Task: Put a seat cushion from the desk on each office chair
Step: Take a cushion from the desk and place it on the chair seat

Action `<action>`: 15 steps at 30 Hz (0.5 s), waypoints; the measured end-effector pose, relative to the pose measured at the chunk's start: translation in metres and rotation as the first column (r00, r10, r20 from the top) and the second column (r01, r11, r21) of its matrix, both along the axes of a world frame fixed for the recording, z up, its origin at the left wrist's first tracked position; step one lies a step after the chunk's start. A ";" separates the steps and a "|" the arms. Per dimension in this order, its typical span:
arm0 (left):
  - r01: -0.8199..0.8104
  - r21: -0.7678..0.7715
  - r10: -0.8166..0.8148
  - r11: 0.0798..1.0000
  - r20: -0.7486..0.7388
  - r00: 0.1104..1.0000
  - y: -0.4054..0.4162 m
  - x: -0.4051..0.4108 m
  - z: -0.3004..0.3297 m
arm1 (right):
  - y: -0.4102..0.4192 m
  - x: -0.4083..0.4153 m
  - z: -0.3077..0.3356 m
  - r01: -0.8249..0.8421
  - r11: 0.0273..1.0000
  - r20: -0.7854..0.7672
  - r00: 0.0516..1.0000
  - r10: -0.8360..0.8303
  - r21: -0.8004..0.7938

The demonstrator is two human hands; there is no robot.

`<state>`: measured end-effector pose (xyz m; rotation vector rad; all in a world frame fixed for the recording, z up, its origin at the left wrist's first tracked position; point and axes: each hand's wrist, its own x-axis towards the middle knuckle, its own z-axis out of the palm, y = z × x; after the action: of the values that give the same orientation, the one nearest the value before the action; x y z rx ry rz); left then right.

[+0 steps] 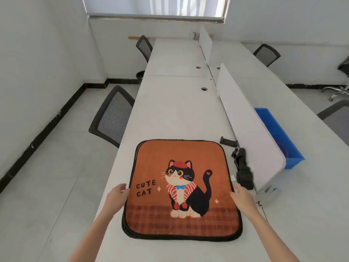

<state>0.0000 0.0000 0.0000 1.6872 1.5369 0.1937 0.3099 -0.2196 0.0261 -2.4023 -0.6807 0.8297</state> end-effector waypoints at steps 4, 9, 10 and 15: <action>-0.036 -0.087 0.027 0.996 -0.107 0.994 -0.002 0.022 -0.012 | 0.009 0.006 -0.043 0.038 0.991 0.079 0.997 -0.027 -0.129; -0.033 0.029 0.038 0.999 -0.205 0.978 -0.012 0.021 -0.028 | 0.013 -0.013 -0.039 0.144 0.959 0.228 0.970 -0.088 -0.244; -0.035 0.053 0.046 0.998 -0.217 0.975 -0.014 0.022 -0.024 | 0.015 -0.014 -0.038 0.164 0.954 0.241 0.965 -0.103 -0.249; -0.094 0.180 0.108 0.979 -0.071 0.992 -0.022 0.036 -0.011 | 0.022 -0.013 -0.039 0.184 0.975 0.303 0.943 -0.140 -0.123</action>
<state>0.0361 -0.0223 -0.0110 1.7732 1.7101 0.3268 0.2965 -0.1975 -0.0131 -2.7072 -0.5333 0.4753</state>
